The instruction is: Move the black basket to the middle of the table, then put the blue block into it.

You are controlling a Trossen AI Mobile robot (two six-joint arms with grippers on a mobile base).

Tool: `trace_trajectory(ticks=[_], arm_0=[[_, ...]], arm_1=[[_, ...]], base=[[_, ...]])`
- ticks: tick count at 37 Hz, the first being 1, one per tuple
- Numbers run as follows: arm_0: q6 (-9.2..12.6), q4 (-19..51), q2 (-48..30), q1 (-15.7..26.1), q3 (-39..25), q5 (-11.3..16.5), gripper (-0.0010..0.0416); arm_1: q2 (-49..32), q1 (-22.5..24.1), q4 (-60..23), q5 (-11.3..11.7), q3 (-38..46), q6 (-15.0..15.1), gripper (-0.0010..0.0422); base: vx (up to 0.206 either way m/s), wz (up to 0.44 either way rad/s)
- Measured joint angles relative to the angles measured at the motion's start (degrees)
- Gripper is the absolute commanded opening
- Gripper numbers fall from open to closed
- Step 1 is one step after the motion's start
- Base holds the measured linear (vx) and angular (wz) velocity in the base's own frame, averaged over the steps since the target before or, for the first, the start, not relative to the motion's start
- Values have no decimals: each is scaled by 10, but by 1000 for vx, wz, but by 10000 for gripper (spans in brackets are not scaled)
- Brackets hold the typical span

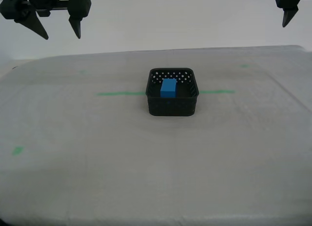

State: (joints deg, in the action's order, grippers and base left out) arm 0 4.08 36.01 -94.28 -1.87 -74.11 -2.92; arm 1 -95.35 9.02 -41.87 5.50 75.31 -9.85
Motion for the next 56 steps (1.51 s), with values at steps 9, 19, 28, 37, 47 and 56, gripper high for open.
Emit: trace_trajectory(ticks=[9, 19, 28, 37, 47, 56], arm_0=[[0, 0, 0, 0, 0, 0, 387], [0, 0, 0, 1, 0, 0, 387], [0, 0, 0, 0, 0, 0, 387], [0, 0, 0, 0, 0, 0, 387], [0, 0, 0, 0, 0, 0, 387], [0, 0, 0, 1, 0, 0, 387]], arm_1=[[0, 0, 0, 0, 0, 0, 400], [0, 0, 0, 0, 0, 0, 400], [0, 0, 0, 0, 0, 0, 400], [0, 0, 0, 0, 0, 0, 400], [0, 0, 0, 0, 0, 0, 400], [0, 0, 0, 0, 0, 0, 400]], base=[[0, 0], [0, 0], [0, 0], [0, 0], [0, 0], [0, 0]])
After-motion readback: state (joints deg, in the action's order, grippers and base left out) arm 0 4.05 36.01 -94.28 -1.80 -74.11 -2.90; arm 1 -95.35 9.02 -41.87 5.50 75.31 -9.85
